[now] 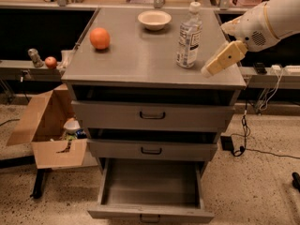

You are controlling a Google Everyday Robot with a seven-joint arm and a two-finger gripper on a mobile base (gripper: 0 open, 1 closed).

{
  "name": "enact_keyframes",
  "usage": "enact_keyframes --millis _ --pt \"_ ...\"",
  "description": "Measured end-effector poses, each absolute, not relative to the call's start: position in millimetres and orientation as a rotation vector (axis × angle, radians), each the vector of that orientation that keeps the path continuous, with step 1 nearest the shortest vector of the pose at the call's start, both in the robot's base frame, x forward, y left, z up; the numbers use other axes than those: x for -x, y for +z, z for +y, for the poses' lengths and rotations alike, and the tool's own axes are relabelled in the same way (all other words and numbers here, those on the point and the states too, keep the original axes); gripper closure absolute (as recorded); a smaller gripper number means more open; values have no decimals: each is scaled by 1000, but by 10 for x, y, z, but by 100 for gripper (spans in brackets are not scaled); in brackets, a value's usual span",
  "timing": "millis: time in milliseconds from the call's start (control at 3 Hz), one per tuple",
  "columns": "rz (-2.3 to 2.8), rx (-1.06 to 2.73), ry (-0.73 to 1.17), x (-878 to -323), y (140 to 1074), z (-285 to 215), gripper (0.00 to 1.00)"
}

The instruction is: Place blue plastic bottle into bottom drawer

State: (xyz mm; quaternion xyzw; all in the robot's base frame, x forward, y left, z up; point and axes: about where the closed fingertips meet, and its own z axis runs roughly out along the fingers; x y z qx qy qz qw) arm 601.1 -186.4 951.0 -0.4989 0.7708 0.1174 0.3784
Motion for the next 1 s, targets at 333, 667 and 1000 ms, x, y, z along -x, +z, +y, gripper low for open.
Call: enact_keyframes --millis 333,667,1000 --pt "1970 1275 300 -6011 9510 -1864 0" --pt "1948 1237 304 -6124 9497 -1900 0" --pt "1893 1159 319 -6420 9544 -1958 0"
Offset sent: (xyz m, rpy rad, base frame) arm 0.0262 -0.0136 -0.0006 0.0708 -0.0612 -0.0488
